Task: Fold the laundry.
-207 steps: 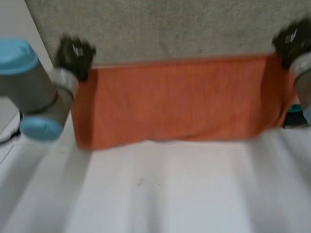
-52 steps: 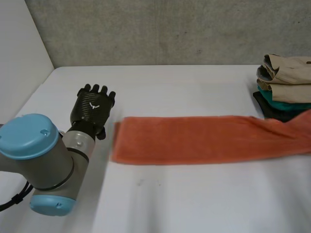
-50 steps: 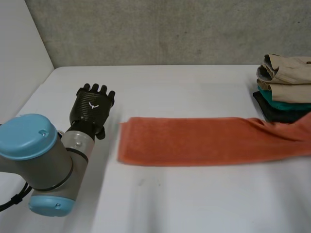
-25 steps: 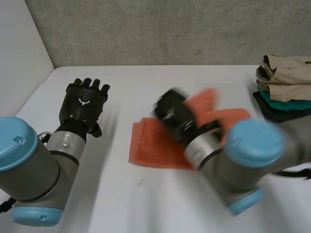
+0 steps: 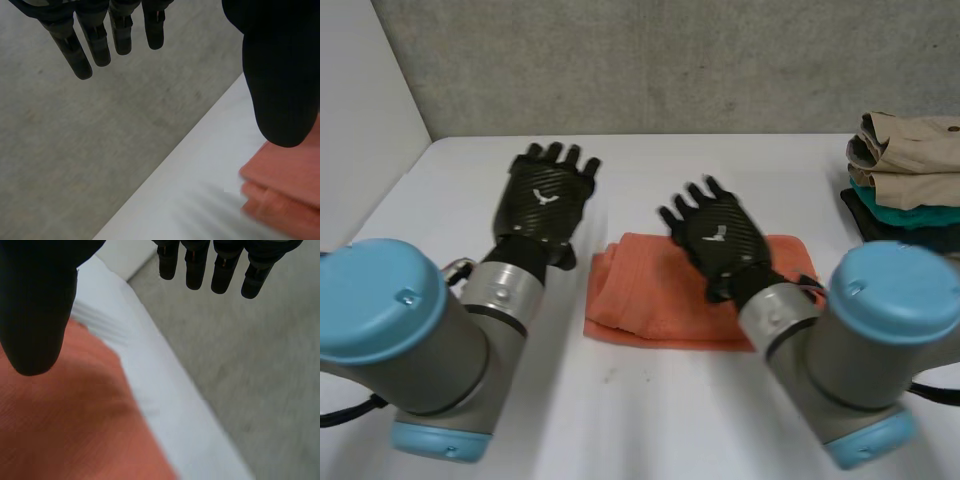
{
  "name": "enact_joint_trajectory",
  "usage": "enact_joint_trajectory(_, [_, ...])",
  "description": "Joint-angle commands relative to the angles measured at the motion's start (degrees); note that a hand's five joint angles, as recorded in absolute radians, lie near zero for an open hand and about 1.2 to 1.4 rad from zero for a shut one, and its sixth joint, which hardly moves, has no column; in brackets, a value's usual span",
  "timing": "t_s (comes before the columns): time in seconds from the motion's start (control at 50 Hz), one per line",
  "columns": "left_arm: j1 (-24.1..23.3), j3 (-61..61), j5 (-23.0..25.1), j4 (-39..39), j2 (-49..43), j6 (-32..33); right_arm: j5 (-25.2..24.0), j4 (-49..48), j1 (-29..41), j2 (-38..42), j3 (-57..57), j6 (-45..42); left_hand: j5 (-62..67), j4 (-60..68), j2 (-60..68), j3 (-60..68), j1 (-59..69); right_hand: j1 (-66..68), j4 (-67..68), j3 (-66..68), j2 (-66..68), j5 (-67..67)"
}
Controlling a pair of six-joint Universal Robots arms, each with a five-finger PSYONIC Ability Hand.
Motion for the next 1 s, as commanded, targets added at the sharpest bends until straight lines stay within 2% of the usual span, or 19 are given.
enact_joint_trajectory(0.02, [-3.69,4.58,-0.1,-0.19,-6.64,-1.51,-0.54,13.76,-11.75,-1.23,5.25,6.4,-1.46,-1.27,-1.49,-1.87,-0.71,-3.1,-2.27,-2.24,-2.47,-2.84])
enact_joint_trajectory(0.06, [-4.22,5.38,-0.18,-0.45,-7.62,-1.51,-0.37,13.06,-13.78,-0.97,6.58,5.7,-1.46,-1.27,-1.49,-1.87,-0.71,-3.03,-2.2,-2.17,-2.4,-2.77])
enact_joint_trajectory(0.16, [-4.31,5.12,-0.19,-0.63,-7.89,-1.69,0.16,11.66,-18.53,-0.01,8.43,0.79,-1.46,-1.27,-1.49,-1.87,-0.71,19.47,20.3,20.33,20.1,19.73])
enact_joint_trajectory(0.22, [-4.23,4.33,-0.19,-0.72,-7.19,-1.69,2.0,10.61,-19.85,0.7,8.08,-3.95,-1.46,-1.27,-1.49,-1.87,-0.71,66.74,67.57,67.6,67.37,67.0])
enact_joint_trajectory(0.28, [-4.14,3.54,-0.19,-0.8,-6.22,-1.69,4.64,7.62,-20.03,0.35,6.94,-9.32,-1.46,-1.27,-1.49,-1.87,-0.71,66.9,67.73,67.76,67.53,67.16])
enact_joint_trajectory(0.34, [-3.7,1.61,-0.1,-0.8,-2.98,-1.78,6.4,2.79,-18.89,0.0,5.62,-14.15,-1.46,-1.27,-1.49,-1.87,-0.71,66.9,67.73,67.76,67.53,67.16])
enact_joint_trajectory(0.46, [-2.38,-1.21,-0.36,-0.72,0.63,-1.78,4.91,-3.19,-3.08,0.34,0.26,-19.78,-1.63,-1.44,-1.66,-2.04,-0.88,66.9,67.73,67.76,67.53,67.16])
enact_joint_trajectory(0.52, [-0.54,-2.61,-0.54,-0.54,1.95,-1.86,0.61,-4.78,4.21,4.91,-2.29,-20.84,-1.8,-1.61,-1.83,-2.21,-1.05,66.9,67.73,67.76,67.53,67.16])
enact_joint_trajectory(0.54, [0.08,-2.97,-0.62,-0.45,2.22,-1.86,-2.27,-5.04,6.49,7.01,-3.08,-21.19,-1.8,-1.61,-1.83,-2.21,-1.05,66.9,67.73,67.76,67.53,67.16])
enact_joint_trajectory(0.62, [2.71,-4.2,-0.8,-0.28,3.1,-2.39,-8.08,-5.39,9.41,10.27,-4.05,-20.32,-1.63,-1.44,-1.66,-2.04,-0.88,66.9,67.73,67.76,67.53,67.16])
enact_joint_trajectory(0.68, [3.95,-4.29,-0.98,-0.28,3.1,-4.14,-8.89,-5.22,9.85,11.07,-4.93,-19.88,-1.46,-1.27,-1.49,-1.87,-0.71,66.9,67.73,67.76,67.53,67.16])
enact_joint_trajectory(0.7, [4.12,-4.2,-0.98,-0.28,3.1,-4.67,-8.89,-5.22,9.86,11.16,-5.37,-18.66,-1.3,-1.1,-1.33,-1.7,-0.55,52.64,53.47,53.5,53.27,52.89])
enact_joint_trajectory(0.76, [4.39,-3.33,-1.15,-0.36,3.1,-6.69,-8.63,-5.13,9.42,10.9,-5.72,-15.06,-0.96,-0.77,-0.99,-1.37,-0.21,26.32,27.16,27.19,26.96,26.58])
enact_joint_trajectory(0.78, [4.48,-3.06,-1.15,-0.45,3.1,-7.05,-8.45,-5.04,8.89,10.63,-5.55,-11.04,-0.96,-0.77,-0.99,-1.37,-0.21,13.93,14.76,14.79,14.56,14.19])
enact_joint_trajectory(0.82, [4.39,-1.75,-1.07,-0.45,2.84,-7.84,-8.1,-4.69,7.93,9.5,-5.28,-5.93,-0.96,-0.77,-0.99,-1.37,-0.21,2.75,3.59,3.62,3.39,3.01])
enact_joint_trajectory(0.86, [4.04,-0.69,-0.98,-0.63,2.4,-8.19,-7.66,-4.34,5.39,5.48,-4.23,3.09,-0.96,-0.77,-0.99,-1.37,-0.21,-3.1,-2.27,-2.24,-2.47,-2.84])
enact_joint_trajectory(0.92, [3.42,1.77,-0.71,-0.63,1.17,-8.63,-7.66,-3.81,2.92,1.42,-2.48,12.52,-0.96,-0.77,-0.99,-1.37,-0.21,-3.1,-2.27,-2.24,-2.47,-2.84])
enact_joint_trajectory(0.94, [3.16,2.47,-0.63,-0.63,0.56,-8.81,-7.75,-3.38,1.26,-0.6,-1.69,18.3,-0.79,-0.6,-0.82,-1.2,-0.04,-3.1,-2.27,-2.24,-2.47,-2.84])
enact_joint_trajectory(1.0, [-0.17,6.42,-0.45,-0.72,-2.78,-10.56,-7.66,-1.45,-2.44,-2.98,-0.98,24.75,-0.46,-0.26,-0.49,-0.86,0.3,-3.1,-2.27,-2.24,-2.47,-2.84])
